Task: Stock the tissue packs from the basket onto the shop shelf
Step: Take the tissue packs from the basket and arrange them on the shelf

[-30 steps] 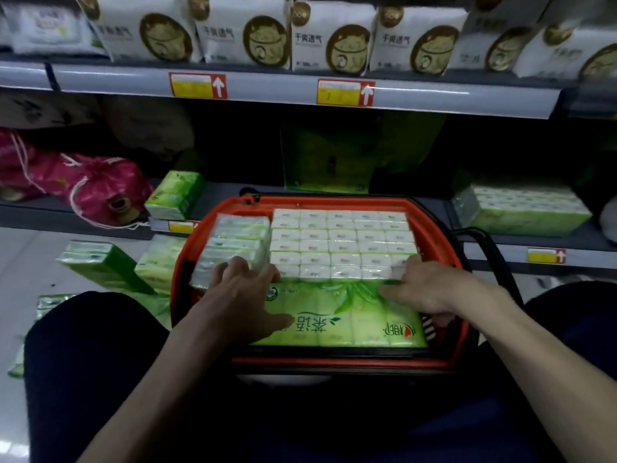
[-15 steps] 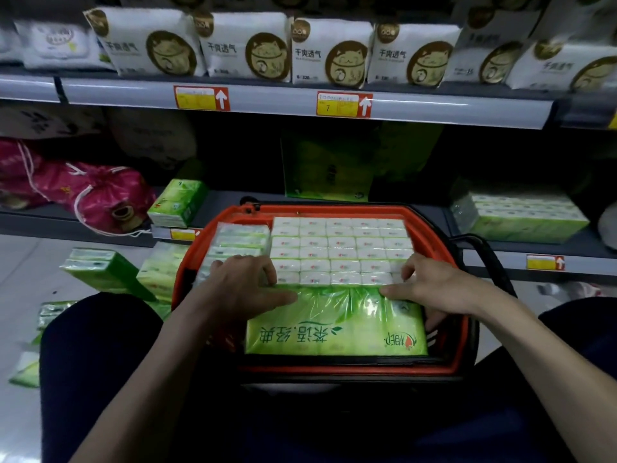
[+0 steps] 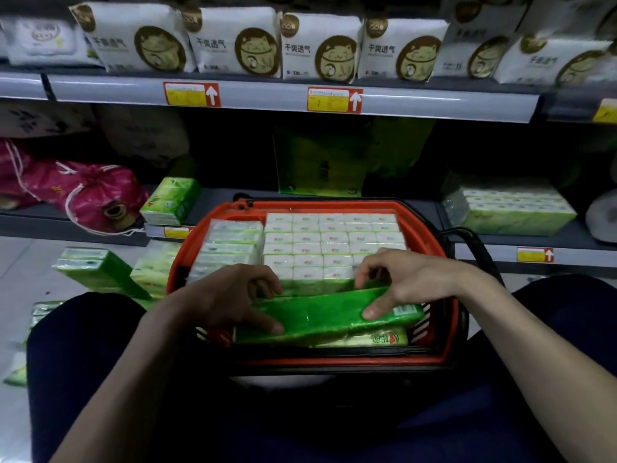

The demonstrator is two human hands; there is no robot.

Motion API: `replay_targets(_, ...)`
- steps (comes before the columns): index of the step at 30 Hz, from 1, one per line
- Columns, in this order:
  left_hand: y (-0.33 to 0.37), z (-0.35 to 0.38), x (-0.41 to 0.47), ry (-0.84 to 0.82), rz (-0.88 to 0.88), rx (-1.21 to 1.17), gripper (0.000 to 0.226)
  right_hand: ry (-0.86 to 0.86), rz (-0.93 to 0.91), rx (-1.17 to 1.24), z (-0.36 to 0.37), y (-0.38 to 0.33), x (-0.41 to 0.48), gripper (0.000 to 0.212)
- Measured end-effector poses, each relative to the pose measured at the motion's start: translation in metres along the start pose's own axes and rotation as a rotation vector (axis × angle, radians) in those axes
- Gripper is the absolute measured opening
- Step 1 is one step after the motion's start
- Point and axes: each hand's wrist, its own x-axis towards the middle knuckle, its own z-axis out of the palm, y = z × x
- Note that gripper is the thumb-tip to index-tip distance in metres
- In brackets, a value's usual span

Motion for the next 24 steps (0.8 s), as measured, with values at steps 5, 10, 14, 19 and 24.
replay_targets(5,-0.009,0.001,-0.002,0.066,0.013,-0.092,0.058,-0.067,-0.026,-0.168,0.022,-0.021,0.01,0.097)
replay_targets(10,-0.01,-0.004,-0.009,0.19,0.014,-0.09,0.049,0.122,-0.062,-0.368,0.022,-0.039,0.017,0.078)
replay_targets(14,-0.007,-0.01,-0.019,0.562,0.094,-0.29,0.038,0.157,-0.097,-0.129,0.002,-0.034,0.015,0.061)
replay_targets(19,-0.015,-0.02,-0.03,0.86,-0.026,-0.855,0.077,0.309,-0.133,0.073,-0.014,-0.034,0.004,0.083)
replay_targets(24,-0.011,-0.032,-0.045,0.32,-0.139,-0.997,0.094,0.298,-0.154,0.678,-0.007,-0.065,0.016,0.069)
